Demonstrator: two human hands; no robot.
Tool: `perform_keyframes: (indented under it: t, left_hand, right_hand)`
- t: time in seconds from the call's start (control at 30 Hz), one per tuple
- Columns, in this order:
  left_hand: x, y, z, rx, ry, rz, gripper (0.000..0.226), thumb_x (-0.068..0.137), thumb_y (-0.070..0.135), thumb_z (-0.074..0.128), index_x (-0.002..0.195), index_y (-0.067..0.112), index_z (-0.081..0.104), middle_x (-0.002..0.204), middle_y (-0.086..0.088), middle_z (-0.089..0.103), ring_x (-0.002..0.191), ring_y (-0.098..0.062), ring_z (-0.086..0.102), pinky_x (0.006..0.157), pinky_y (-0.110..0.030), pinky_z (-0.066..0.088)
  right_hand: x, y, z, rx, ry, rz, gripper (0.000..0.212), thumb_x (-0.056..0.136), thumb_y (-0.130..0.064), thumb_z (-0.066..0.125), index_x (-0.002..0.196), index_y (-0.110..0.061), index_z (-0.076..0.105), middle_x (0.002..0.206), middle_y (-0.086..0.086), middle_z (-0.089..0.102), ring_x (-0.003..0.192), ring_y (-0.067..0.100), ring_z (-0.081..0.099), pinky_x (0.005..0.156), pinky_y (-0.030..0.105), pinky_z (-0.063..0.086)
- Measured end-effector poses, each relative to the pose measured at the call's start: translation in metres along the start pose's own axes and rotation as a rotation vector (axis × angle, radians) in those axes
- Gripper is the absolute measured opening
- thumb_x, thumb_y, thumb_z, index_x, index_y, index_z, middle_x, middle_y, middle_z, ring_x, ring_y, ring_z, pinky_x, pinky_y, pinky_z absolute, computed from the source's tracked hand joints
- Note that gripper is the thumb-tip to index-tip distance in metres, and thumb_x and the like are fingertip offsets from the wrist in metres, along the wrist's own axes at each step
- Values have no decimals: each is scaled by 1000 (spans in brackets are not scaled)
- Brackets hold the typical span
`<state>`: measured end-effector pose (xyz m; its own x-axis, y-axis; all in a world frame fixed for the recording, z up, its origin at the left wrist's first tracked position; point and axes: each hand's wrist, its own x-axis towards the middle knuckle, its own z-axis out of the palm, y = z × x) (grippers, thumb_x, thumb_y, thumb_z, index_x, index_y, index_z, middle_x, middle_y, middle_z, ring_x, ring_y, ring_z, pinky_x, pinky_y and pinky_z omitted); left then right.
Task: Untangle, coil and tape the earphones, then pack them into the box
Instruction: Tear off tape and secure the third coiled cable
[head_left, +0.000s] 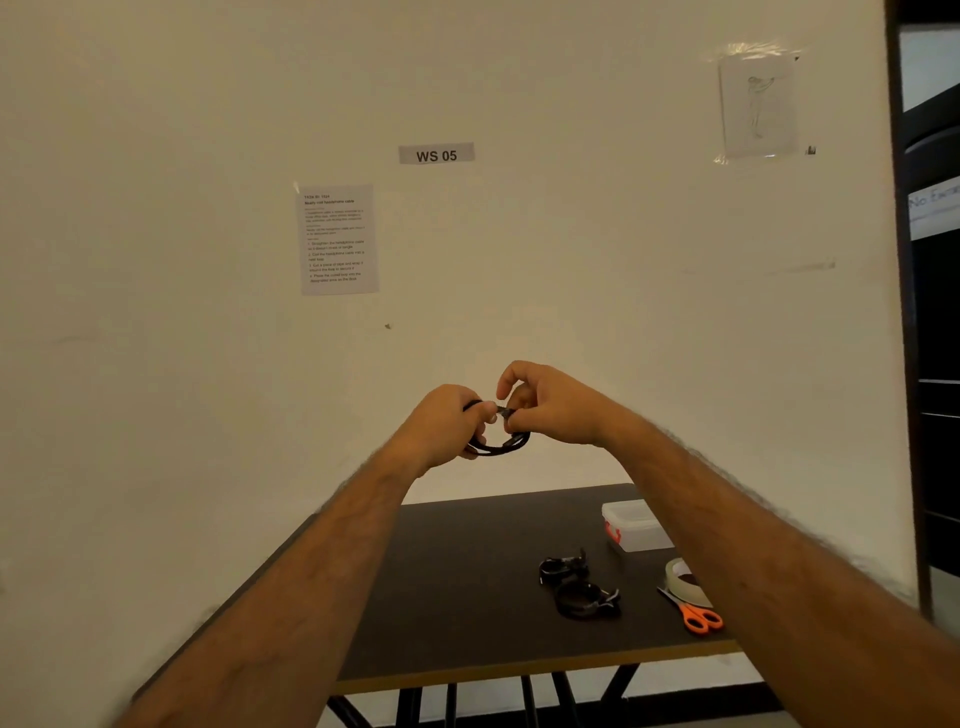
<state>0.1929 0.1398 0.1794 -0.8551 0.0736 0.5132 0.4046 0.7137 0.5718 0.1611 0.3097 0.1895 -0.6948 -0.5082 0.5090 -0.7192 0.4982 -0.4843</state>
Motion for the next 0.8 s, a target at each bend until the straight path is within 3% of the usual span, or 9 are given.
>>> perform_keyframes:
  t: [0.23, 0.4, 0.6, 0.8]
  left_hand:
    - [-2, 1, -1, -248, -42, -167, 25, 102, 20, 50, 101, 2, 67, 80, -8, 59, 71, -17, 63, 61, -26, 56]
    - [-1, 2, -2, -336, -26, -211, 26, 101, 21, 53, 98, 0, 68, 74, -7, 60, 66, -16, 61, 64, -28, 57]
    - [-2, 4, -2, -351, -29, -195, 30, 97, 25, 59, 73, 7, 61, 69, -5, 60, 61, -15, 61, 64, -29, 57]
    - [-3, 4, -1, -366, -9, -193, 26, 97, 25, 61, 76, 9, 62, 69, -3, 60, 60, -11, 61, 62, -27, 55]
  right_hand:
    - [-5, 0, 7, -310, 115, -134, 30, 86, -16, 71, 103, -24, 47, 105, 4, 67, 92, 17, 63, 83, 29, 55]
    - [-7, -4, 11, -556, 222, -249, 24, 88, -32, 70, 106, -20, 60, 107, -1, 67, 93, 16, 62, 81, 29, 51]
    - [-8, -1, 15, -632, 313, -339, 20, 97, -34, 58, 103, -20, 71, 94, -2, 73, 82, 17, 65, 76, 34, 54]
    - [-5, 1, 17, -458, 291, -246, 17, 95, -32, 60, 95, -20, 72, 88, -4, 73, 79, 14, 65, 75, 38, 56]
